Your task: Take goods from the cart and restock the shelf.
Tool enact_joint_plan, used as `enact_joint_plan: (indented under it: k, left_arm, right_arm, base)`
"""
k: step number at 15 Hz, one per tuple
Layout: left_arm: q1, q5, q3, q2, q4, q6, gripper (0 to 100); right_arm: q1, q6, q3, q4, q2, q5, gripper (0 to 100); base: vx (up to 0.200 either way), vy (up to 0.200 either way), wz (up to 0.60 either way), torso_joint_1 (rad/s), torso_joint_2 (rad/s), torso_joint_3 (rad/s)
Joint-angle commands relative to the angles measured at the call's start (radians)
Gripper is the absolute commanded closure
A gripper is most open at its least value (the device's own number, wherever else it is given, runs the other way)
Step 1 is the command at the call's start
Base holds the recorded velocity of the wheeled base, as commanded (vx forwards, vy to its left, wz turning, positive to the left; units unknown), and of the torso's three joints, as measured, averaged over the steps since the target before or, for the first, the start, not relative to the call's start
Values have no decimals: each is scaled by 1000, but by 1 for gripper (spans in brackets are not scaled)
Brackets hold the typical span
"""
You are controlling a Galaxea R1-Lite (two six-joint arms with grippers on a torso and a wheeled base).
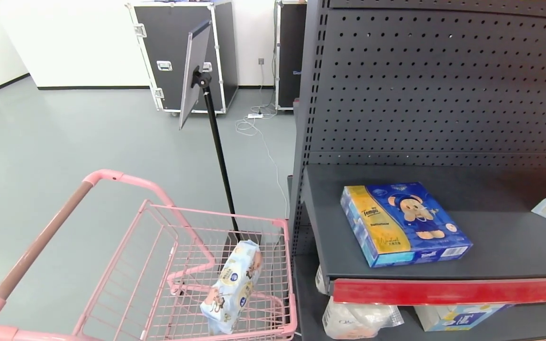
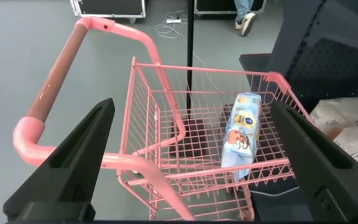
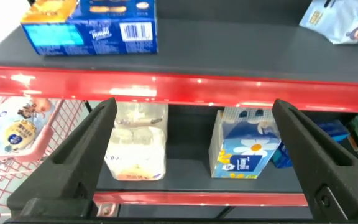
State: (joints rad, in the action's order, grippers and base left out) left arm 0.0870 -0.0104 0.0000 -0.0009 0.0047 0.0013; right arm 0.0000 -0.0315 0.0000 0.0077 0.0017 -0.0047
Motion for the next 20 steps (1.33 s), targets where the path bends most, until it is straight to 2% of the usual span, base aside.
enact_joint_plan:
  k: [1,14,20]
  left_arm:
    - [0,0,0,1,0,0,0]
    - [0,0,0,1,1,0,0]
    - [0,0,0,1,1,0,0]
  right_arm:
    - [0,-1,0,0,0,-1,0]
    - [0,-1,0,0,0,-8,0]
    - [0,-2,0,0,0,-8,0]
  base:
    - [0,0,0,-144,334,188]
    - [0,0,0,-141,367,225]
    - [0,0,0,-175,518,340]
